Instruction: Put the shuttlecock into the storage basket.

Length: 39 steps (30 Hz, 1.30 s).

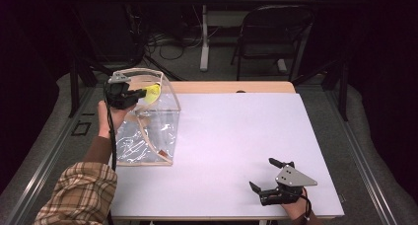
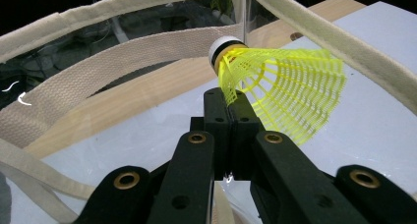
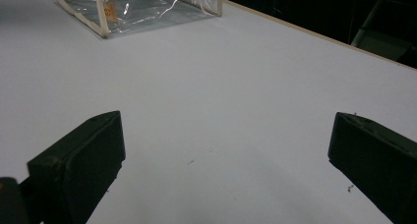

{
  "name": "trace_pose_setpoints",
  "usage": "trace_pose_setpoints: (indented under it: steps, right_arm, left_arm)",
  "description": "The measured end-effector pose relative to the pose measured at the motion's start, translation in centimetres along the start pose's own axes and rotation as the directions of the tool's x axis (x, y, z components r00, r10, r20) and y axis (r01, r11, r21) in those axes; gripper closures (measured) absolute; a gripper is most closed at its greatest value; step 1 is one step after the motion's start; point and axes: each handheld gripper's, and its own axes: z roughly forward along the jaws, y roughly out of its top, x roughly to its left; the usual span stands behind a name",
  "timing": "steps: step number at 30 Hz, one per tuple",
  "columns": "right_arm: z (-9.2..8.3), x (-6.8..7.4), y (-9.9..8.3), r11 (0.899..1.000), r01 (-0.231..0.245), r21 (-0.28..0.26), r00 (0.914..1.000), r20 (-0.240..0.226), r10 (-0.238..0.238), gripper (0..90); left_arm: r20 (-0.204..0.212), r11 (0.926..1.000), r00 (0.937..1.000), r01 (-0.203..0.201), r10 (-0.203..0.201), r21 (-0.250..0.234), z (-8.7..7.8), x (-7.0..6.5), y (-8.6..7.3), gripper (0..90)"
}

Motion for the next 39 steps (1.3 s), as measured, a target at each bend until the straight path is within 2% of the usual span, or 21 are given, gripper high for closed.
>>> trace_pose_setpoints:
  steps: [32, 35, 36, 39]
  right_arm:
    - [0.0, 0.0, 0.0, 1.000, 0.001, 0.002, 1.0000, 0.000, -0.001, 0.1]
    - [0.0, 0.0, 0.0, 1.000, 0.000, 0.001, 1.0000, -0.001, 0.000, 0.2]
    - [0.0, 0.0, 0.0, 1.000, 0.000, 0.001, 1.0000, 0.000, 0.000, 0.1]
    - [0.0, 0.0, 0.0, 1.000, 0.001, 0.000, 1.0000, -0.001, -0.001, 0.1]
  left_arm:
    - [0.017, 0.9982, 0.9998, 0.004, -0.005, 0.060, 1.2, 0.3, -0.7, 89.2]
    - [0.013, 0.9979, 0.9999, -0.007, 0.006, 0.065, 1.3, 0.2, -0.7, 89.0]
    - [0.008, 0.9982, 1.0000, -0.004, 0.004, 0.060, 1.4, 0.2, -0.7, 88.4]
    - [0.003, 0.9987, 1.0000, 0.008, -0.008, 0.050, 1.4, 0.4, -0.7, 72.8]
